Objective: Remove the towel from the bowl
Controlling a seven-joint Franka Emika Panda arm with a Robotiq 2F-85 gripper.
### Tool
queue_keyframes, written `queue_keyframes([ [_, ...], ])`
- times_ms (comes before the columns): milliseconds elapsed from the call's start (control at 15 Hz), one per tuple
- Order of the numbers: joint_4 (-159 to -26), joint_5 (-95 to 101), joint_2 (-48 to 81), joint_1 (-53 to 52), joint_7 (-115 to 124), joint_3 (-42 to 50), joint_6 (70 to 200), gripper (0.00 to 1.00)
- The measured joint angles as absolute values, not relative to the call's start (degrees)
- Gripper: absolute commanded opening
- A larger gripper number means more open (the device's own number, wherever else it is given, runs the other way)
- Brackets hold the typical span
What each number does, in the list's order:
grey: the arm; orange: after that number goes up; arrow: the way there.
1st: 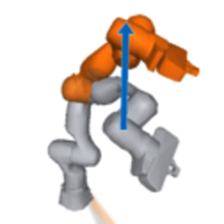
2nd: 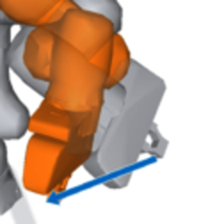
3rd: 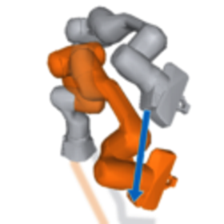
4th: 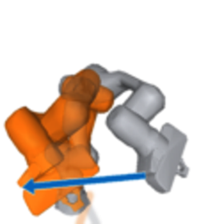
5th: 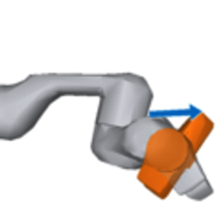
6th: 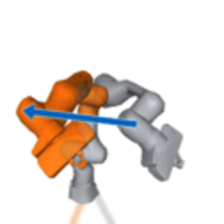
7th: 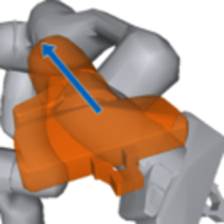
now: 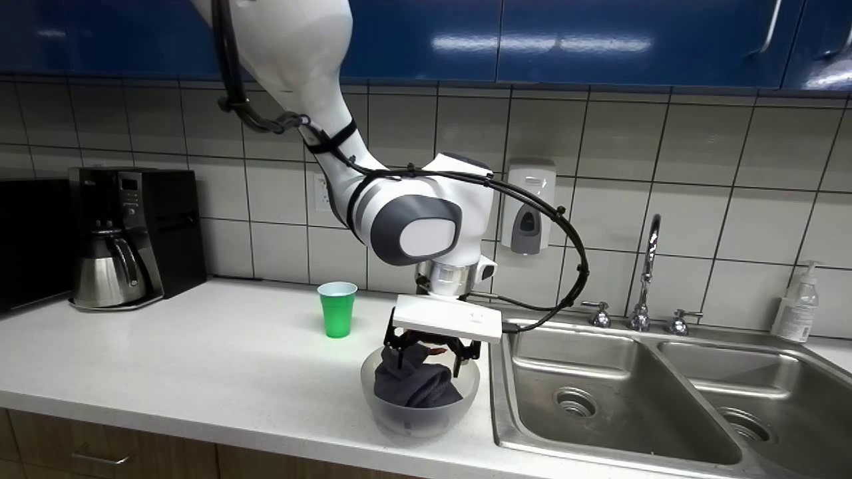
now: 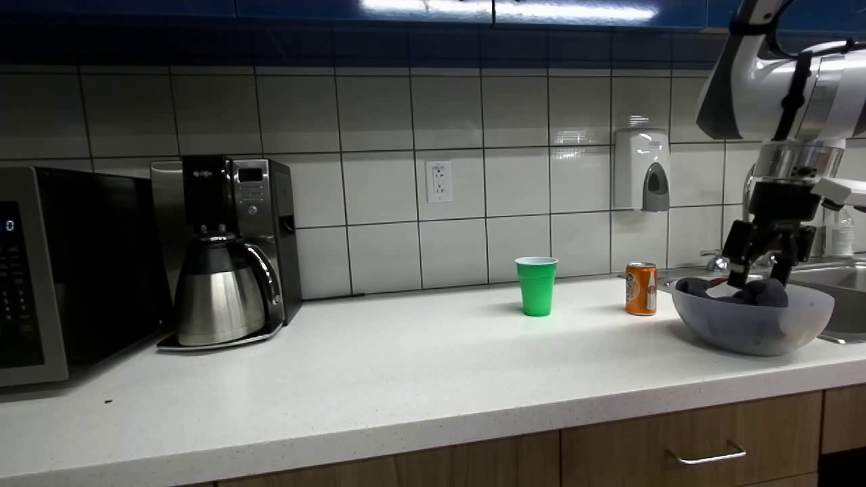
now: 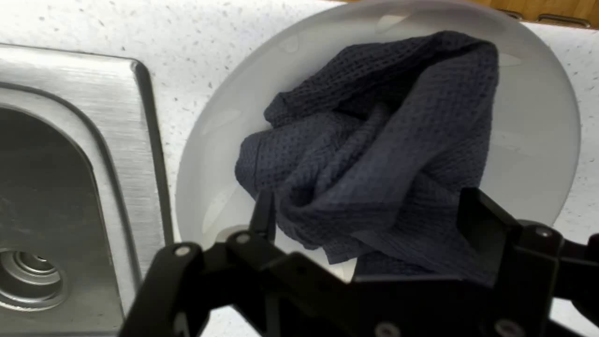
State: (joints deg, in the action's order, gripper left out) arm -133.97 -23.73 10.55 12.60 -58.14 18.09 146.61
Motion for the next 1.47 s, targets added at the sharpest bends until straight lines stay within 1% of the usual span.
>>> queue_keyframes([
  [333,-131.3,-23.5,13.5,17.2,-58.1,15.9,146.4,1.0],
  [667,-130.5,-23.4,14.2,19.5,-58.1,14.6,145.7,1.0],
  [733,-130.5,-23.4,14.3,19.7,-58.1,14.2,145.5,0.75],
  [800,-130.5,-23.4,14.4,19.9,-58.1,13.8,145.3,0.74],
  [867,-130.5,-23.4,14.5,20.0,-58.1,13.5,145.0,0.68],
  [1000,-130.5,-23.5,14.5,20.2,-58.1,12.7,144.5,0.49],
  [1333,-130.6,-23.6,14.5,20.2,-58.1,11.6,143.2,0.11],
  [1400,-130.6,-23.6,14.5,20.2,-58.1,11.5,143.0,0.02],
  [1467,-130.7,-23.6,14.5,20.2,-58.1,11.5,142.9,0.01],
])
